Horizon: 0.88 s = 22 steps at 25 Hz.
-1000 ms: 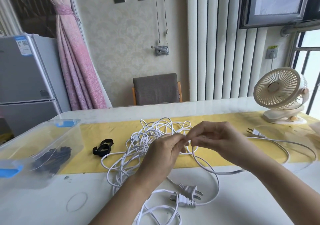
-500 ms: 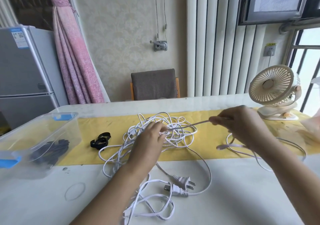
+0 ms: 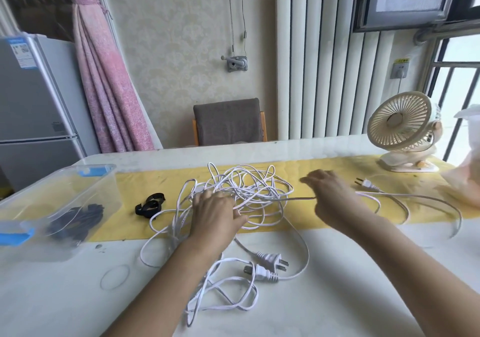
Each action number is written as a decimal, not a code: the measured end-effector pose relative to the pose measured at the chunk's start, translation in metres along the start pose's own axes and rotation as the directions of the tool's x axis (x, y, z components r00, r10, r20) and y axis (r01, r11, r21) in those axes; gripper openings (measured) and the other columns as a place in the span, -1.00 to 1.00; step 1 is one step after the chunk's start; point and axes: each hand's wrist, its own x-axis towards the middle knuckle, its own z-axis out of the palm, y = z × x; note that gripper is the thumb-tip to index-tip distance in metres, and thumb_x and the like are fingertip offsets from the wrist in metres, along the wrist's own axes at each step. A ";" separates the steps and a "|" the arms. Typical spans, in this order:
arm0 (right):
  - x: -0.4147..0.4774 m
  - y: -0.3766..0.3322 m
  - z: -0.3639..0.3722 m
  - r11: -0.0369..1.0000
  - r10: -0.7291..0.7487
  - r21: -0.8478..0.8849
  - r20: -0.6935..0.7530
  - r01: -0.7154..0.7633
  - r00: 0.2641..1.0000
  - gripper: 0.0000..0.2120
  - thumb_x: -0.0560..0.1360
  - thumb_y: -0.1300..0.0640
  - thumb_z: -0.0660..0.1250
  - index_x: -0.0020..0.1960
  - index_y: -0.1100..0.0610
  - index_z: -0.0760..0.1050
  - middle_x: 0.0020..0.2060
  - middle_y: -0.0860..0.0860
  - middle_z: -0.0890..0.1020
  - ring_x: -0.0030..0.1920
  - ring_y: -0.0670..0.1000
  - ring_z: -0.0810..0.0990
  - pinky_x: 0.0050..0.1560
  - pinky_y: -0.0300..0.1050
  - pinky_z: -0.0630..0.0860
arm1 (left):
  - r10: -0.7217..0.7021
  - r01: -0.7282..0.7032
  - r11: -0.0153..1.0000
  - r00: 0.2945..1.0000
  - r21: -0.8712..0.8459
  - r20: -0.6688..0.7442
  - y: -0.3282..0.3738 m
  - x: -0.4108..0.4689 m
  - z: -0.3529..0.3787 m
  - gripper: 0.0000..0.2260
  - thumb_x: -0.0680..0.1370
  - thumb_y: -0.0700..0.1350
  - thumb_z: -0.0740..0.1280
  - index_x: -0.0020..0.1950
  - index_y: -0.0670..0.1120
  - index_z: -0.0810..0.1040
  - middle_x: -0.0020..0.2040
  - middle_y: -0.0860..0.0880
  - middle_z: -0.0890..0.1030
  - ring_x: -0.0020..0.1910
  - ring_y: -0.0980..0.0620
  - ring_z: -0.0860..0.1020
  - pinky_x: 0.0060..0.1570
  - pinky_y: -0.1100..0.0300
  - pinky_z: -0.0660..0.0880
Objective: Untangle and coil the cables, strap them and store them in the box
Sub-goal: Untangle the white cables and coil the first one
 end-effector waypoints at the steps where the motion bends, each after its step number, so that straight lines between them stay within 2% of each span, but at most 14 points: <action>1: 0.000 -0.013 0.007 0.989 -0.045 0.146 0.050 0.037 0.998 -0.39 0.35 0.41 0.10 0.35 0.06 0.39 0.27 0.02 0.48 0.25 0.08 0.42 0.20 -0.15 0.32 | 0.011 -0.011 1.000 1.000 -0.023 -0.001 0.003 -0.001 0.001 -0.75 0.49 0.21 0.28 -0.20 0.04 0.49 -0.01 0.03 0.60 0.11 0.00 0.45 0.20 0.12 0.21; 3: -0.001 -0.034 0.022 0.957 -0.065 0.288 0.098 0.035 0.993 -0.58 0.43 0.33 0.13 0.24 0.09 0.44 0.19 0.06 0.52 0.16 0.11 0.49 0.05 -0.12 0.39 | 0.023 -0.025 0.997 0.999 -0.071 -0.032 0.008 -0.004 0.003 -0.79 0.53 0.15 0.25 -0.19 0.04 0.45 -0.06 0.01 0.63 0.03 -0.02 0.53 0.21 0.12 0.22; 5: 0.000 -0.044 0.030 0.966 0.002 0.260 0.049 -0.015 0.999 -0.80 0.54 0.14 0.18 0.14 0.11 0.46 0.07 0.07 0.51 0.05 0.14 0.53 -0.07 -0.08 0.40 | -0.015 -0.002 0.991 0.992 -0.136 -0.123 0.009 -0.002 0.004 -0.83 0.57 0.03 0.20 -0.06 -0.05 0.47 -0.02 -0.04 0.61 0.03 -0.07 0.54 0.16 0.10 0.27; 7: 0.002 -0.047 0.028 0.985 0.015 0.173 -0.022 -0.011 1.000 -0.77 0.59 0.02 0.16 0.04 0.11 0.53 -0.05 0.05 0.49 -0.06 0.14 0.55 -0.15 -0.06 0.41 | -0.004 -0.067 0.970 0.955 -0.232 -0.296 0.007 0.005 0.004 -0.84 0.53 -0.06 0.26 0.05 -0.10 0.46 0.03 -0.07 0.55 0.06 -0.09 0.49 0.09 0.08 0.33; 8: 0.003 -0.049 0.025 0.982 -0.030 0.183 -0.052 0.039 0.998 -0.76 0.59 0.03 0.16 -0.01 0.11 0.56 -0.11 0.04 0.50 -0.11 0.11 0.54 -0.18 -0.06 0.40 | 0.071 -0.165 0.958 0.930 -0.235 -0.361 0.007 0.010 0.005 -0.81 0.50 -0.09 0.29 0.09 -0.10 0.48 0.05 -0.07 0.53 0.08 -0.09 0.48 0.09 0.08 0.33; 10: 0.001 -0.053 0.016 0.916 -0.143 0.364 -0.091 0.167 0.986 -0.80 0.56 0.11 0.22 -0.12 0.13 0.59 -0.27 -0.06 0.52 -0.25 -0.04 0.48 -0.23 -0.11 0.37 | 0.283 -0.346 0.927 0.899 -0.144 -0.335 0.003 0.022 0.012 -0.70 0.46 -0.13 0.28 0.18 -0.08 0.51 0.13 -0.05 0.54 0.18 -0.08 0.45 0.23 0.06 0.28; 12: -0.004 -0.051 -0.001 0.776 -0.168 0.595 -0.124 0.208 0.978 -0.81 0.54 0.17 0.27 -0.23 0.10 0.56 -0.47 -0.12 0.45 -0.40 -0.13 0.36 -0.35 -0.26 0.28 | 0.310 -0.329 0.942 0.930 -0.067 -0.200 -0.002 0.028 0.018 -0.68 0.48 -0.15 0.24 0.23 -0.04 0.50 0.17 -0.01 0.54 0.27 -0.06 0.41 0.30 0.05 0.17; 14: -0.007 -0.038 -0.023 0.618 -0.122 0.751 -0.202 0.233 0.972 -0.78 0.55 0.14 0.29 -0.28 0.06 0.53 -0.49 -0.10 0.38 -0.43 -0.14 0.26 -0.38 -0.26 0.20 | 0.196 -0.214 0.974 0.959 -0.070 -0.207 -0.010 0.032 0.017 -0.72 0.47 -0.19 0.26 0.18 -0.05 0.49 0.11 -0.03 0.56 0.20 -0.08 0.43 0.19 0.08 0.24; 16: -0.010 -0.022 -0.045 0.417 -0.013 0.856 -0.330 0.305 0.944 -0.76 0.54 0.09 0.28 -0.29 0.10 0.51 -0.41 0.05 0.34 -0.38 -0.07 0.24 -0.38 -0.25 0.16 | 0.058 -0.096 0.990 0.944 -0.103 -0.326 -0.021 0.033 0.011 -0.85 0.48 -0.21 0.29 0.04 -0.10 0.49 0.00 -0.08 0.58 0.05 -0.15 0.47 0.00 0.08 0.27; 17: -0.012 -0.012 -0.055 0.299 0.089 0.889 -0.388 0.347 0.917 -0.76 0.54 0.09 0.27 -0.29 0.10 0.52 -0.40 0.06 0.34 -0.39 -0.07 0.23 -0.40 -0.27 0.14 | -0.018 -0.034 0.991 0.920 -0.126 -0.392 -0.030 0.034 0.007 -0.92 0.49 -0.17 0.31 -0.03 -0.11 0.48 -0.05 -0.11 0.58 0.00 -0.18 0.48 -0.06 0.05 0.26; 19: -0.012 0.015 -0.073 0.059 0.353 0.893 -0.436 0.446 0.828 -0.73 0.56 0.14 0.24 -0.31 0.09 0.50 -0.45 -0.05 0.36 -0.46 -0.13 0.19 -0.44 -0.33 0.10 | -0.243 0.143 0.961 0.847 -0.238 -0.473 -0.051 0.038 0.000 -0.90 0.50 -0.09 0.34 -0.12 -0.12 0.49 -0.10 -0.15 0.59 -0.03 -0.21 0.51 -0.06 0.01 0.32; 20: -0.012 0.031 -0.079 0.005 0.476 0.882 -0.417 0.472 0.775 -0.72 0.57 0.16 0.22 -0.31 0.08 0.48 -0.49 -0.11 0.36 -0.50 -0.17 0.19 -0.47 -0.34 0.09 | -0.374 0.229 0.913 0.802 -0.339 -0.466 -0.061 0.038 -0.004 -0.86 0.51 -0.07 0.34 -0.13 -0.14 0.51 -0.10 -0.18 0.60 -0.02 -0.23 0.52 -0.04 -0.01 0.36; 21: -0.010 0.046 -0.080 0.030 0.573 0.891 -0.387 0.453 0.722 -0.72 0.57 0.16 0.21 -0.32 0.07 0.47 -0.52 -0.14 0.34 -0.52 -0.18 0.19 -0.50 -0.35 0.10 | -0.484 0.297 0.852 0.760 -0.431 -0.434 -0.070 0.039 -0.007 -0.81 0.52 -0.04 0.34 -0.13 -0.17 0.52 -0.09 -0.21 0.60 -0.01 -0.25 0.53 -0.03 -0.03 0.38; 22: -0.008 0.057 -0.078 0.135 0.637 0.920 -0.364 0.367 0.680 -0.73 0.55 0.14 0.22 -0.32 0.06 0.50 -0.52 -0.13 0.36 -0.53 -0.17 0.24 -0.52 -0.34 0.15 | -0.552 0.340 0.802 0.735 -0.491 -0.394 -0.075 0.039 -0.009 -0.76 0.53 -0.01 0.33 -0.12 -0.19 0.52 -0.08 -0.24 0.60 -0.01 -0.27 0.53 -0.03 -0.04 0.39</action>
